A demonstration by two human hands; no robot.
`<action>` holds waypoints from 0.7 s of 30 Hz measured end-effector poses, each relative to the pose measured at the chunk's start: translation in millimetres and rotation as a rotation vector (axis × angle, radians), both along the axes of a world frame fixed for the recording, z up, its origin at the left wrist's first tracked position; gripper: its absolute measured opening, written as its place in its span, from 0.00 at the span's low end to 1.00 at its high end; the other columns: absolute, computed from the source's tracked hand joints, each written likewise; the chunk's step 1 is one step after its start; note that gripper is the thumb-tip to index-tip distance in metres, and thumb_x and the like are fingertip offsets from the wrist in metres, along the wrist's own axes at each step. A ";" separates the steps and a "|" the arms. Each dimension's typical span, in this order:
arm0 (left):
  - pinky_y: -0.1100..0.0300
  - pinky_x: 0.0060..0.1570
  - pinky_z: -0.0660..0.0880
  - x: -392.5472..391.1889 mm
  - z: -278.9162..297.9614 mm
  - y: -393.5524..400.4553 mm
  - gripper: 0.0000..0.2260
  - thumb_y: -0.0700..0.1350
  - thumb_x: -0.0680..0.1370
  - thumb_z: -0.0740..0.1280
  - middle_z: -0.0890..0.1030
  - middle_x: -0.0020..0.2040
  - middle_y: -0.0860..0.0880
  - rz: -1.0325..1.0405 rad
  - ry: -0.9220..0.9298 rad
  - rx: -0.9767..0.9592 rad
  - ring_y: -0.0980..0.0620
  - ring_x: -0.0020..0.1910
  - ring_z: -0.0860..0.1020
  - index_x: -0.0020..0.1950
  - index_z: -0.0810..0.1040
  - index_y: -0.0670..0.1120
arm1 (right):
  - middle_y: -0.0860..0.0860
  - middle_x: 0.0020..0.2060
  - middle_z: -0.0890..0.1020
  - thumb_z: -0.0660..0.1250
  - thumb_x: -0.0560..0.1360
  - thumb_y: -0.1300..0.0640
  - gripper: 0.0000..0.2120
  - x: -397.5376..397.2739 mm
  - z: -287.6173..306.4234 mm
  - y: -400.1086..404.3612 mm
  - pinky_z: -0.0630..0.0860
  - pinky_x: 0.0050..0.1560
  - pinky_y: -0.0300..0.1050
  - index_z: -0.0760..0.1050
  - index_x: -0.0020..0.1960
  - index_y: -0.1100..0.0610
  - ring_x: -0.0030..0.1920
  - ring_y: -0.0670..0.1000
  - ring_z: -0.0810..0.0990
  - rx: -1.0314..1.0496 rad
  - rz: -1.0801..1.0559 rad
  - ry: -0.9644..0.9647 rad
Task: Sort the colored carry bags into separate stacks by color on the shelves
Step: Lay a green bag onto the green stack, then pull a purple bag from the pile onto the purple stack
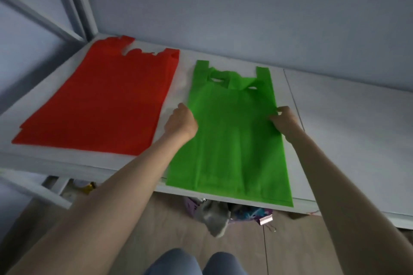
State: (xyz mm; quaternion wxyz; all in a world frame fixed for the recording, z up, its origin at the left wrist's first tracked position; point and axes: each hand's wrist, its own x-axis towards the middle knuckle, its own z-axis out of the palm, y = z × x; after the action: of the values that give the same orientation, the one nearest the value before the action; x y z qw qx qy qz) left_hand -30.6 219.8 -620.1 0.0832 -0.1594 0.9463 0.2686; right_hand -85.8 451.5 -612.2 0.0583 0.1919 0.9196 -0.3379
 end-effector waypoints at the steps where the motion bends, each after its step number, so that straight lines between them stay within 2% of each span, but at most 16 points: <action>1: 0.47 0.56 0.75 1.5 0.2 -0.9 0.22 0.36 0.81 0.57 0.71 0.66 0.37 0.000 0.012 -0.007 0.39 0.60 0.77 0.74 0.56 0.38 | 0.63 0.65 0.72 0.60 0.78 0.64 0.23 2.5 0.7 -0.2 0.74 0.57 0.51 0.60 0.72 0.62 0.58 0.60 0.75 0.001 0.007 0.004; 5: 0.50 0.51 0.76 0.3 -10.5 2.2 0.17 0.36 0.81 0.57 0.71 0.65 0.38 -0.017 0.102 -0.059 0.40 0.57 0.77 0.70 0.62 0.38 | 0.63 0.63 0.74 0.61 0.76 0.66 0.24 0.4 -11.8 2.1 0.77 0.52 0.52 0.60 0.71 0.62 0.53 0.60 0.77 0.004 0.027 0.097; 8: 0.50 0.52 0.75 -8.2 -13.5 7.2 0.17 0.36 0.80 0.57 0.72 0.65 0.39 -0.001 0.169 -0.115 0.40 0.59 0.76 0.69 0.63 0.38 | 0.64 0.62 0.74 0.59 0.77 0.67 0.23 -9.8 -16.0 2.8 0.73 0.37 0.44 0.60 0.71 0.61 0.51 0.58 0.76 0.054 0.032 0.148; 10: 0.52 0.57 0.73 -7.5 -6.4 11.7 0.16 0.36 0.80 0.58 0.71 0.66 0.39 0.028 0.180 -0.159 0.41 0.62 0.73 0.68 0.65 0.38 | 0.63 0.64 0.73 0.59 0.77 0.67 0.24 -11.4 -10.1 3.5 0.73 0.42 0.44 0.59 0.72 0.61 0.57 0.60 0.76 0.080 0.032 0.103; 12: 0.53 0.61 0.70 -1.4 14.4 15.6 0.14 0.37 0.80 0.59 0.69 0.66 0.40 0.016 0.161 -0.250 0.42 0.64 0.69 0.66 0.67 0.38 | 0.63 0.66 0.71 0.58 0.77 0.67 0.24 -7.4 10.1 2.1 0.73 0.54 0.48 0.59 0.72 0.63 0.63 0.61 0.73 0.138 0.055 0.037; 13: 0.54 0.62 0.69 4.0 29.8 17.3 0.13 0.37 0.80 0.59 0.69 0.65 0.40 -0.018 0.129 -0.276 0.43 0.64 0.69 0.65 0.68 0.39 | 0.64 0.65 0.72 0.58 0.76 0.68 0.24 -2.6 25.8 -0.2 0.72 0.59 0.49 0.61 0.71 0.64 0.64 0.62 0.72 0.175 0.078 0.011; 15: 0.54 0.61 0.70 14.9 67.4 20.6 0.12 0.36 0.80 0.59 0.68 0.65 0.40 -0.112 0.059 -0.282 0.43 0.64 0.68 0.64 0.69 0.39 | 0.64 0.63 0.74 0.57 0.76 0.68 0.19 11.4 62.0 -7.6 0.72 0.61 0.49 0.67 0.67 0.66 0.63 0.61 0.74 0.224 0.136 -0.016; 18: 0.54 0.61 0.70 36.6 131.9 23.0 0.12 0.35 0.79 0.59 0.67 0.66 0.40 -0.218 -0.060 -0.298 0.43 0.66 0.66 0.63 0.71 0.38 | 0.61 0.57 0.79 0.53 0.79 0.64 0.16 42.2 117.2 -29.1 0.72 0.47 0.41 0.75 0.61 0.65 0.56 0.57 0.78 0.243 0.228 -0.097; 21: 0.53 0.61 0.70 61.6 191.6 25.7 0.13 0.35 0.80 0.58 0.67 0.66 0.39 -0.282 -0.154 -0.274 0.42 0.66 0.65 0.64 0.70 0.38 | 0.56 0.40 0.78 0.52 0.79 0.64 0.13 75.5 167.4 -50.9 0.68 0.38 0.39 0.76 0.51 0.62 0.44 0.53 0.75 0.204 0.295 -0.155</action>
State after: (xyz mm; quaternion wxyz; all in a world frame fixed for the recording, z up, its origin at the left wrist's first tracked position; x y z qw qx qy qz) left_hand 31.0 245.4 -428.5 0.1696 -0.0550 0.9778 0.1099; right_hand -10.3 400.6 -444.9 0.1582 0.0854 0.9600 -0.2148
